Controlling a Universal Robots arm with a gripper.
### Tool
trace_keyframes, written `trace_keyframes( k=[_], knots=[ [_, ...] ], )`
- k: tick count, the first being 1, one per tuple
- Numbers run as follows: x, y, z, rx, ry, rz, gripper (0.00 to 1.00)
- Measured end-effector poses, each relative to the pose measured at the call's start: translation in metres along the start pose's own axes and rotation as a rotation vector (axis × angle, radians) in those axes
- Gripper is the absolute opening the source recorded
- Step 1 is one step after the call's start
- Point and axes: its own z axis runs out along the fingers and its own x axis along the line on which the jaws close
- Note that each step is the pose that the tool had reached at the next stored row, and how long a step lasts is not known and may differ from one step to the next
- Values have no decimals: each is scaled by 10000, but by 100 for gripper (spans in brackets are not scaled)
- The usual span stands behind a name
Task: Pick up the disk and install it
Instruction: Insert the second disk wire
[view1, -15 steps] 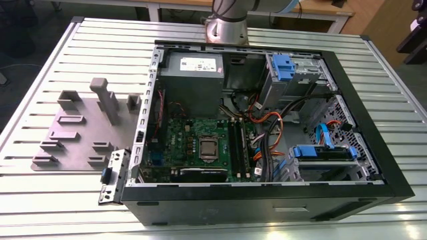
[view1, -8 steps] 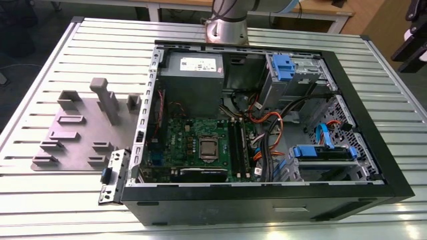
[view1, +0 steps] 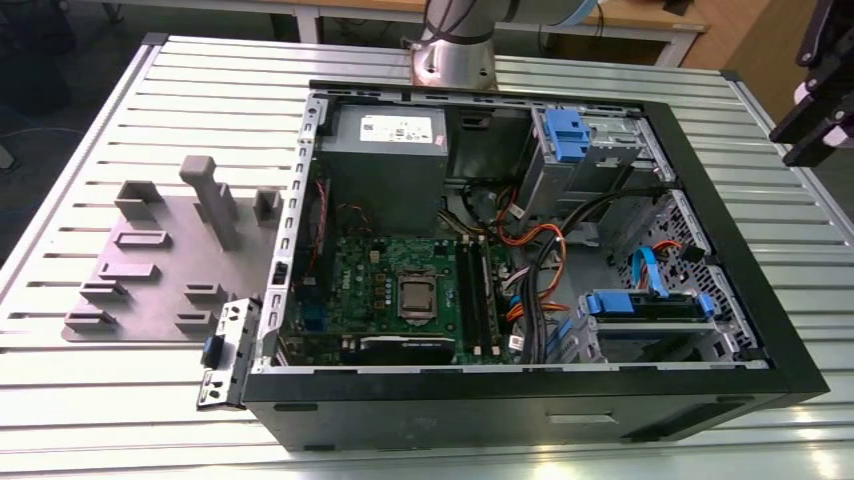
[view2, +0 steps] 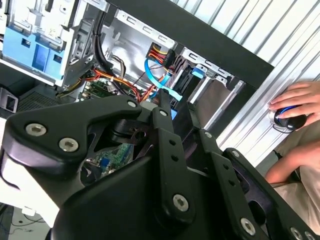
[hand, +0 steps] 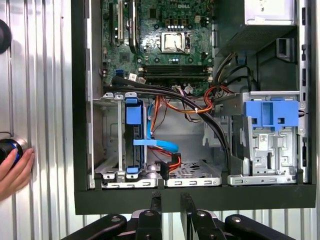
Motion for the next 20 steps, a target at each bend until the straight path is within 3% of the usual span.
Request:
trace_keyframes(
  k=[5, 20],
  knots=[
    [4, 13, 84, -3, -35, -1, 29],
    [14, 21, 338, -8, -37, -4, 29]
  ],
)
